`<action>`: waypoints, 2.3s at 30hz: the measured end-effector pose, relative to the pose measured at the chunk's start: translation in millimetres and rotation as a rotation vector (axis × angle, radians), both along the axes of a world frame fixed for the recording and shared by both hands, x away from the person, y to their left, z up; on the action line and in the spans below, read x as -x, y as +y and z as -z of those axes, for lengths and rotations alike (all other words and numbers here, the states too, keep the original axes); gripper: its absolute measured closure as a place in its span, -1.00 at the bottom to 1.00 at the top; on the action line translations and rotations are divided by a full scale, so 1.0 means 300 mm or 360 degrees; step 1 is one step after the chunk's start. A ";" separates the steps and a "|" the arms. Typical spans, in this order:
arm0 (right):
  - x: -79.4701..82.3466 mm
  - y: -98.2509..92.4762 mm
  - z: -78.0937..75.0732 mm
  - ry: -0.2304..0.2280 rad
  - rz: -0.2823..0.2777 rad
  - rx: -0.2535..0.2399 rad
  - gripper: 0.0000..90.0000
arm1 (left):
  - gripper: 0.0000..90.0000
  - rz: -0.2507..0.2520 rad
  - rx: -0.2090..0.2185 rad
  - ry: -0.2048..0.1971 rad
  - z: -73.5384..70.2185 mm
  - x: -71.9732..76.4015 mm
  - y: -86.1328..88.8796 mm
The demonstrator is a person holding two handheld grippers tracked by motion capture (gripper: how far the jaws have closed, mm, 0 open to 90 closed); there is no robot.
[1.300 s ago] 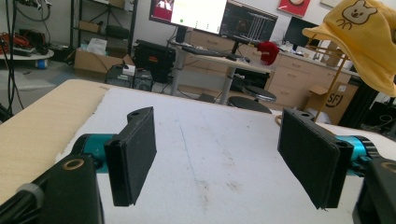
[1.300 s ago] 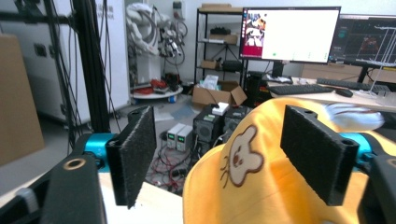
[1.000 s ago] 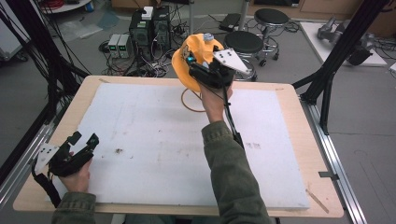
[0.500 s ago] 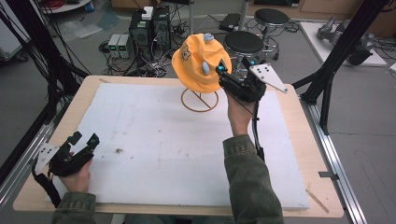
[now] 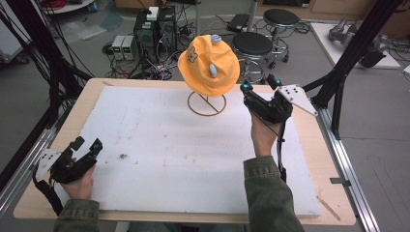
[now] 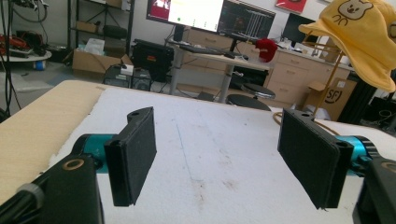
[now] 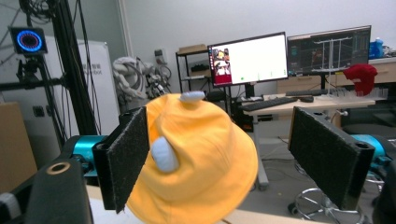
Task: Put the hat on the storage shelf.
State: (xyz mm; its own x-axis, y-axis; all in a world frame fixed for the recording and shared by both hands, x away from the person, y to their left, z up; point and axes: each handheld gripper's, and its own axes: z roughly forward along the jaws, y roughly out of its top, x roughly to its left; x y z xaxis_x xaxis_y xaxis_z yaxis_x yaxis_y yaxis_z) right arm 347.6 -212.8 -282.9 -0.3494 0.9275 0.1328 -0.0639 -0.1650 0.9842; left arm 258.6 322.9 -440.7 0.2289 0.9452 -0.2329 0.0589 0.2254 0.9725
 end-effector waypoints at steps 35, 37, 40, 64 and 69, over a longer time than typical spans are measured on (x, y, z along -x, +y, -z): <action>0.188 -0.193 0.218 0.0213 0.0213 0.0021 -0.59 | -0.38 -0.0006 -0.0001 -0.0004 -0.003 0.011 -0.001; 0.192 -0.197 0.222 0.0219 0.0220 0.0018 -0.59 | -0.38 -0.0007 0.0003 -0.0003 -0.003 0.012 -0.001; 0.209 -0.211 0.238 0.0247 0.0237 0.0027 -0.59 | -0.38 -0.0007 0.0003 -0.0004 -0.003 0.013 -0.001; 0.255 -0.238 0.388 0.0369 0.0294 0.0061 -0.64 | -0.38 -0.0013 -0.0004 0.0003 -0.002 0.013 0.003; 0.259 -0.229 0.387 0.0349 0.0291 0.0097 -0.64 | -0.38 -0.0012 -0.0007 0.0005 -0.001 0.011 0.003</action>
